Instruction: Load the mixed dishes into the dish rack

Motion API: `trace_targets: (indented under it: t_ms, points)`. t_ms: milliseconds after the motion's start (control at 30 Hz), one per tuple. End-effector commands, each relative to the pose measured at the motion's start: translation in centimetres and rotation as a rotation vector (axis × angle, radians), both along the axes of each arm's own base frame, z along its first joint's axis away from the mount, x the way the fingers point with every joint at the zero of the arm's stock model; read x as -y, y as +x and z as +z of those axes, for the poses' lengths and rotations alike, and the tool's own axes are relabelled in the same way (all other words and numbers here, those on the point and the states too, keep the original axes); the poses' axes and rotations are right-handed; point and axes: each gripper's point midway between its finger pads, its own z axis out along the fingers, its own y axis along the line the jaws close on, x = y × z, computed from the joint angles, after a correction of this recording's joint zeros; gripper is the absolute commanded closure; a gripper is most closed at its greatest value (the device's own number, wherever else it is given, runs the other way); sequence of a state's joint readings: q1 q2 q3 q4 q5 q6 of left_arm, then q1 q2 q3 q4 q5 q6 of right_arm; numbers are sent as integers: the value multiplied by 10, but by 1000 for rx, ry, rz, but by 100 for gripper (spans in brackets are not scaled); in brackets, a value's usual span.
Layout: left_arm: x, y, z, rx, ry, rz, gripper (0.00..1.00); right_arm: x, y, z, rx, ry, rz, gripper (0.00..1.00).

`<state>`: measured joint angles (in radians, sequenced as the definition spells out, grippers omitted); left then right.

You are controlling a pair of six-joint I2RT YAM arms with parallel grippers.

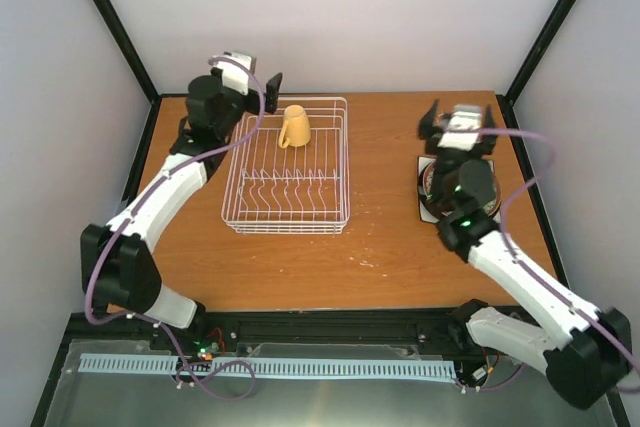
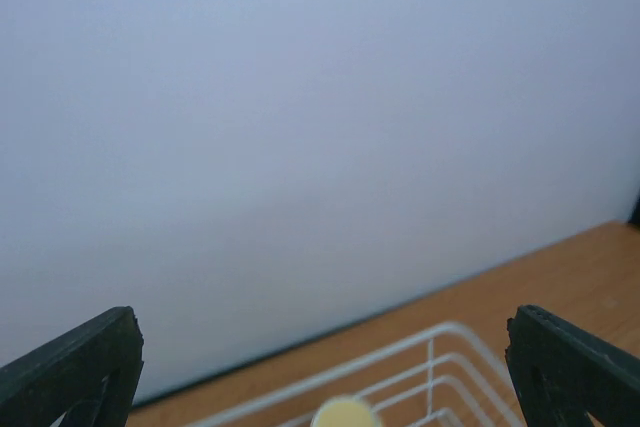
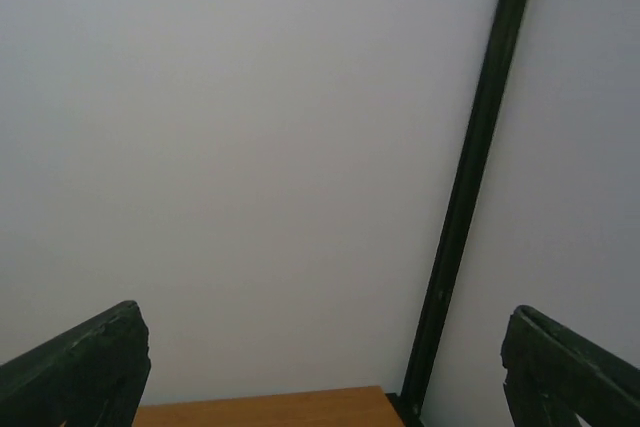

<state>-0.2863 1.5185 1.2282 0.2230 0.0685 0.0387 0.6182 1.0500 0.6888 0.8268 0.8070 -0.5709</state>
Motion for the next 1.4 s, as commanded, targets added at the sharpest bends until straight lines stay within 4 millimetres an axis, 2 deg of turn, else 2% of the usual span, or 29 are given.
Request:
trace_targets:
  t_ms: [0,100,167,233,267,300,400,500,533,633,933,1000,1367]
  points:
    - [24,-33,61,33,-100,-186,0,40,10,-49,-322,316,67,10]
    - [42,-48,81,38,-132,-311,0,71,-1,-52,-395,335,-49,22]
    - [56,-52,82,15,-133,-381,0,89,-8,-61,-471,357,-142,36]
    - [73,-52,76,-23,-122,-440,0,105,-11,-76,-564,410,-203,38]
    - [84,-49,64,-67,-109,-465,0,120,-13,-86,-602,473,-243,39]
    - [94,-49,61,-82,-95,-483,0,129,-15,-97,-647,520,-266,40]
    - [118,-51,46,-125,-67,-519,0,141,-14,-135,-759,687,-224,41]
    - [128,-52,34,-156,-58,-540,0,154,-14,-160,-803,853,-184,47]
    - [129,-51,30,-168,-47,-532,0,158,-14,-166,-819,895,-177,50]
    - [127,-46,12,-223,1,-491,0,167,-10,-184,-878,935,-194,50]
    - [112,-51,-7,-259,28,-418,0,172,11,-230,-1003,1021,-191,53]
    - [111,-50,-11,-271,34,-406,0,174,11,-238,-1022,1028,-210,56]
    - [107,-48,-27,-290,55,-380,0,191,8,-270,-1045,1057,-333,60]
